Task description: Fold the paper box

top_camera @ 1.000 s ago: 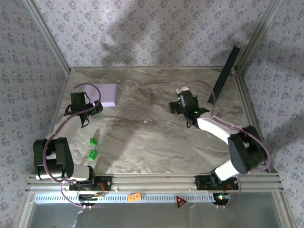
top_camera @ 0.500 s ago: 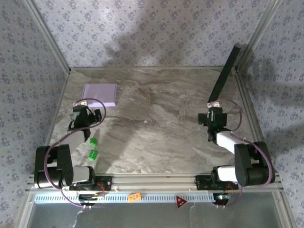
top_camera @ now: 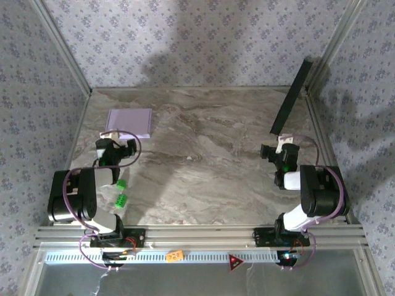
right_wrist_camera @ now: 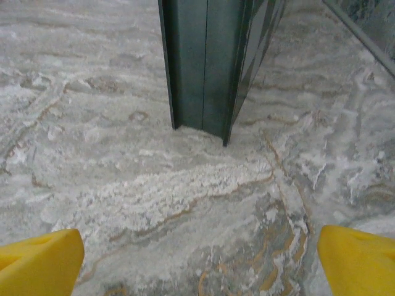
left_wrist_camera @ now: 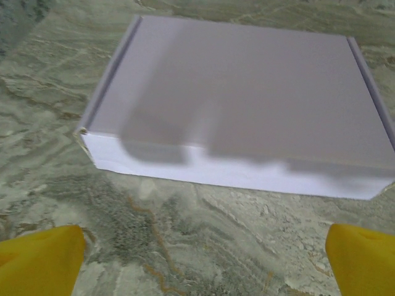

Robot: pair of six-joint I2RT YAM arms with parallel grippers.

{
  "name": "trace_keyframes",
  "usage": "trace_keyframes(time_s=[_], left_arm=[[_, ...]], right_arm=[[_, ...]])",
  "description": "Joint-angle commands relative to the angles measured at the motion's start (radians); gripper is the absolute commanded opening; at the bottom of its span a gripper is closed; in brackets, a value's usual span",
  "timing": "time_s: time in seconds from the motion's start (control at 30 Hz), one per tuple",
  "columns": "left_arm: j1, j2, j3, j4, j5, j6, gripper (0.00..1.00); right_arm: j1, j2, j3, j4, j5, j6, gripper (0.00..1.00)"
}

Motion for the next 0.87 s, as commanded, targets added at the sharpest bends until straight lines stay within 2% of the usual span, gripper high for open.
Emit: trace_keyframes(time_s=[0.0,0.83], left_arm=[[-0.019,0.031,-0.010,0.112,0.054,0.053,1.00],[-0.036,0.032,-0.007,0.106,0.022,0.062,1.00]], right_arm=[[0.026,-0.002,0.044,0.017,0.021,-0.009,0.99],[0.033,-0.003,0.032,0.037,0.036,-0.012,0.99]])
